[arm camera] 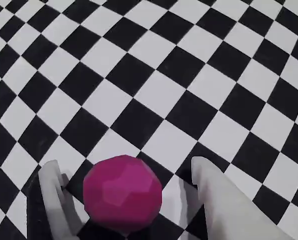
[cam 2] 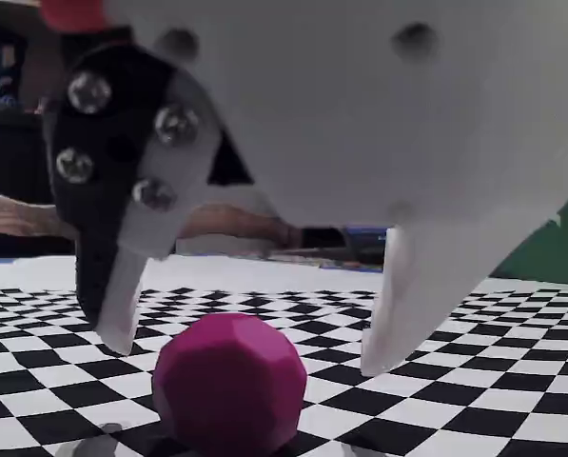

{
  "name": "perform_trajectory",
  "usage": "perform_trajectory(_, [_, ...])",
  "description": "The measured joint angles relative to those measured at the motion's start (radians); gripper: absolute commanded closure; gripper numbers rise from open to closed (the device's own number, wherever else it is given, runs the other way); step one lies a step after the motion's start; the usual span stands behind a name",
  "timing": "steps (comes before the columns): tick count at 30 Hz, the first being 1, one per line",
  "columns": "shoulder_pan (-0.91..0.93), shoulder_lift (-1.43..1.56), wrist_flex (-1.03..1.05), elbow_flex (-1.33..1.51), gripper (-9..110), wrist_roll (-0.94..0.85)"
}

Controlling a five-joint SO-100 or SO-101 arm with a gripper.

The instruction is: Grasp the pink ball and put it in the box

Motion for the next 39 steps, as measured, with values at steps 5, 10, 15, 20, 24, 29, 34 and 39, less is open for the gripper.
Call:
perform_trajectory(5, [0.0, -0.026, 0.0, -0.02, 71, 0.0])
perform_trajectory(10, [0.0, -0.044, 0.0, -0.023, 71, 0.0])
perform_trajectory(15, [0.0, -0.054, 0.0, -0.026, 71, 0.0])
perform_trajectory(20, [0.0, -0.072, 0.0, -0.028, 71, 0.0])
perform_trajectory(24, [0.0, -0.072, 0.0, -0.028, 71, 0.0])
perform_trajectory(29, [0.0, -0.083, 0.0, -0.029, 71, 0.0])
perform_trajectory(34, [0.0, -0.098, 0.0, -0.032, 71, 0.0])
perform_trajectory(39, [0.0, -0.107, -0.003, -0.032, 71, 0.0])
